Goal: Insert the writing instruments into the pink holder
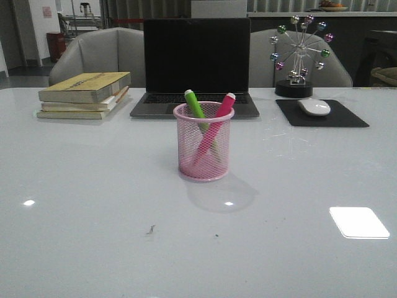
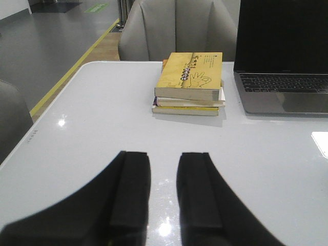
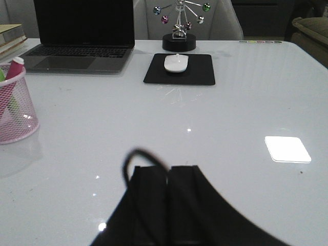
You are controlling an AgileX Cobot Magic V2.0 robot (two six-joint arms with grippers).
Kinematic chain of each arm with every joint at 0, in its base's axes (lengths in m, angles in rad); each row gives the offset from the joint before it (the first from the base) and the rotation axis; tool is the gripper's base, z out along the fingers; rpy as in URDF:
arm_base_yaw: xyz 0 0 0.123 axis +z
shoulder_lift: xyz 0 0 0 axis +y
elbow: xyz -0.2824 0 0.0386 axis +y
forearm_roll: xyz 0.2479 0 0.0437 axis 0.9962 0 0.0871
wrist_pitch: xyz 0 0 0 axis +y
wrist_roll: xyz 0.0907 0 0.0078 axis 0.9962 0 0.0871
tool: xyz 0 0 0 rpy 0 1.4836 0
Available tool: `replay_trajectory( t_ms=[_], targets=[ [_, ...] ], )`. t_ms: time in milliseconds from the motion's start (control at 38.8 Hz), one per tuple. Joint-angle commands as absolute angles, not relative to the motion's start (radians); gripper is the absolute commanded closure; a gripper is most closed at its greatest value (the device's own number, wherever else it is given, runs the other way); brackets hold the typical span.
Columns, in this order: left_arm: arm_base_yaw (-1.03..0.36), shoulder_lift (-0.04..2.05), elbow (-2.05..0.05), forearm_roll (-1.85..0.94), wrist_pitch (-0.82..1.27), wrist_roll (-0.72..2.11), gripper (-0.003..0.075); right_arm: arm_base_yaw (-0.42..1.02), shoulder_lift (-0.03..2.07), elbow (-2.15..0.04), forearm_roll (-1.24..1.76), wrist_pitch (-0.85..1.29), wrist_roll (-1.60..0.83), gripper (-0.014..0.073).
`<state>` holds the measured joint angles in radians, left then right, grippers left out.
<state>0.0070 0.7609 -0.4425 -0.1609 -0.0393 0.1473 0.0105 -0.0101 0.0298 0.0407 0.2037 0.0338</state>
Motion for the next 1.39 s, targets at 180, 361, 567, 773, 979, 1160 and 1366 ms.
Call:
replay_trajectory(
  t_ms=[180, 361, 567, 773, 979, 1160, 1366],
  targets=[
    [0.009, 0.755, -0.472, -0.161, -0.122, 0.147, 0.0485, 0.004, -0.029, 0.032, 0.040, 0.133, 0.024, 0.0562],
    [0.009, 0.755, -0.472, -0.161, -0.122, 0.147, 0.0485, 0.004, -0.029, 0.032, 0.040, 0.133, 0.024, 0.0562],
    [0.009, 0.755, -0.472, -0.161, -0.122, 0.147, 0.0485, 0.004, -0.029, 0.032, 0.040, 0.133, 0.024, 0.0562],
    [0.009, 0.755, -0.472, -0.161, -0.122, 0.147, 0.0485, 0.004, -0.029, 0.032, 0.040, 0.133, 0.024, 0.0562],
    [0.009, 0.755, -0.472, -0.161, -0.122, 0.147, 0.0485, 0.004, -0.029, 0.032, 0.040, 0.133, 0.024, 0.0562],
    [0.009, 0.755, -0.472, -0.161, -0.122, 0.147, 0.0587, 0.004, -0.029, 0.032, 0.040, 0.133, 0.024, 0.0562],
    [0.009, 0.752, -0.472, -0.161, -0.122, 0.147, 0.0628, 0.004, -0.029, 0.032, 0.040, 0.133, 0.024, 0.0562]
  ],
)
